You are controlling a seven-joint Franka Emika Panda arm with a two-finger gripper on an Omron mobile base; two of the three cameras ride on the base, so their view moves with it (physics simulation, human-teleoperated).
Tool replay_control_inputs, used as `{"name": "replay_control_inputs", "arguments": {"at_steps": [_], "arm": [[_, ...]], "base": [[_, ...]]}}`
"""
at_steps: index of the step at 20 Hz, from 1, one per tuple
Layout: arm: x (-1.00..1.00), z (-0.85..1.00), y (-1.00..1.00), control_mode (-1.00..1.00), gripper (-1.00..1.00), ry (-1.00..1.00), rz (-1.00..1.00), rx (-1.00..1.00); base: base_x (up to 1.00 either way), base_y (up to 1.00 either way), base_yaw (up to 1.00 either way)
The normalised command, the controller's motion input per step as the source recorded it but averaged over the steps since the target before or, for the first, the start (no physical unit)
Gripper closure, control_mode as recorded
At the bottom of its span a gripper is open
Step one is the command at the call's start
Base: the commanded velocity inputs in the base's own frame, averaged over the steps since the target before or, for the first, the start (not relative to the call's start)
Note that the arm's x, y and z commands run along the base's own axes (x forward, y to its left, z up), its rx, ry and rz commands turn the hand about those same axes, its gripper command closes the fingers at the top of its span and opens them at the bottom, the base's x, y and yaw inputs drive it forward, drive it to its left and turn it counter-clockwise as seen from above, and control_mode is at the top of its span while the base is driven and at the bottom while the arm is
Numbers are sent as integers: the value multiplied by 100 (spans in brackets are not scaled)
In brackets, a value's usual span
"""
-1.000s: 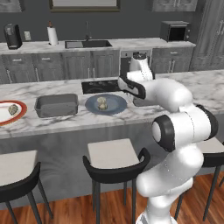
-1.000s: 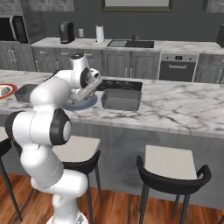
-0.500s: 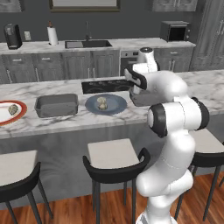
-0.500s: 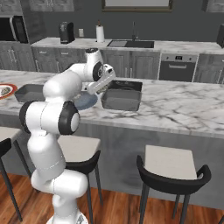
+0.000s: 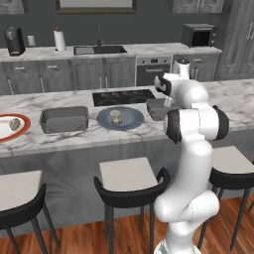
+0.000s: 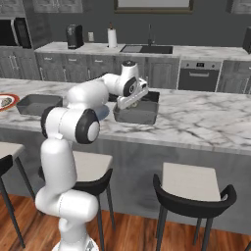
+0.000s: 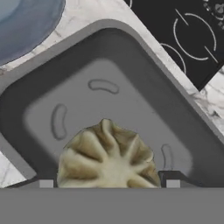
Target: Place two dumplings into each of the tupperware containers and then place the containers in the fridge.
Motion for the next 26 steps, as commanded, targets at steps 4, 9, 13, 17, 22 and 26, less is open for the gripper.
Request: {"name": "replay_control_inputs", "arguments": {"at_steps": [4,9,13,17,22,26], "arm": [[40,-38,-44,-100,100,0,0,2],[42,-29,-3,-100,100,0,0,0],[37,-17,0,-100,-100,0,0,0],[25,-12,0,-100,-100,-1,0,0],[7,0,0,-100,-100,-3,-2,0],[-16,5,0,-100,-100,-5,-5,7]], "base": [[0,0,0],[0,0,0],[0,0,0],[0,0,0],[0,0,0],[0,0,0]]}}
